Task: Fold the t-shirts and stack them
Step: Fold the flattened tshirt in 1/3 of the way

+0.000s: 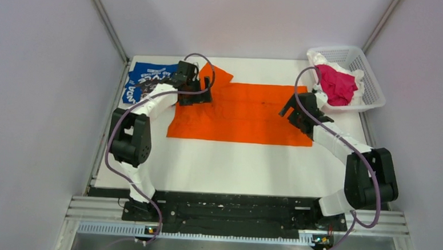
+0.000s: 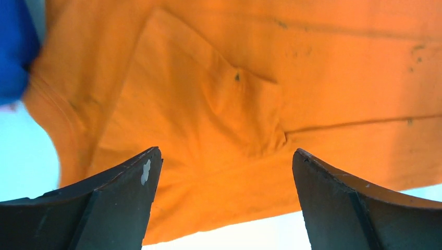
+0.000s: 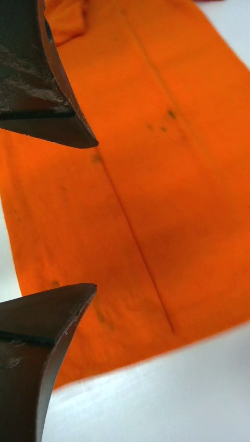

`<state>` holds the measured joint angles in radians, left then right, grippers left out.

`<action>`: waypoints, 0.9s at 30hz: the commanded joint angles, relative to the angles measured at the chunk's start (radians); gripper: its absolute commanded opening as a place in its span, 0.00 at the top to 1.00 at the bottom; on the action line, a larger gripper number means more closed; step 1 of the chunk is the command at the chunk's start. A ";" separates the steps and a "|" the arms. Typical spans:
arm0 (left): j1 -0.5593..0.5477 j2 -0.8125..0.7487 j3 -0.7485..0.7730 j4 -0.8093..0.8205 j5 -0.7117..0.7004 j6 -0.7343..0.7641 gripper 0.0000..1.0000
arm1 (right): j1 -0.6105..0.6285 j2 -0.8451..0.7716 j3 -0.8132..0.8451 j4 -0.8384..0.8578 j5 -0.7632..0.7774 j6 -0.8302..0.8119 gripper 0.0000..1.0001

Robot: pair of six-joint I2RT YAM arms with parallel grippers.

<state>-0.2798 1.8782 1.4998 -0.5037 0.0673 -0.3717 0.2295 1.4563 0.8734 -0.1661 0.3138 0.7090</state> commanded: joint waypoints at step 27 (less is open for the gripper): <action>-0.077 -0.434 -0.863 0.139 0.026 -0.406 0.01 | 0.094 -0.222 -0.386 -0.203 -0.121 0.099 0.01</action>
<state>-0.3202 1.5188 0.7826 -0.2089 0.1387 -0.7013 0.3141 1.3190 0.5835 -0.1722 0.2237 0.7879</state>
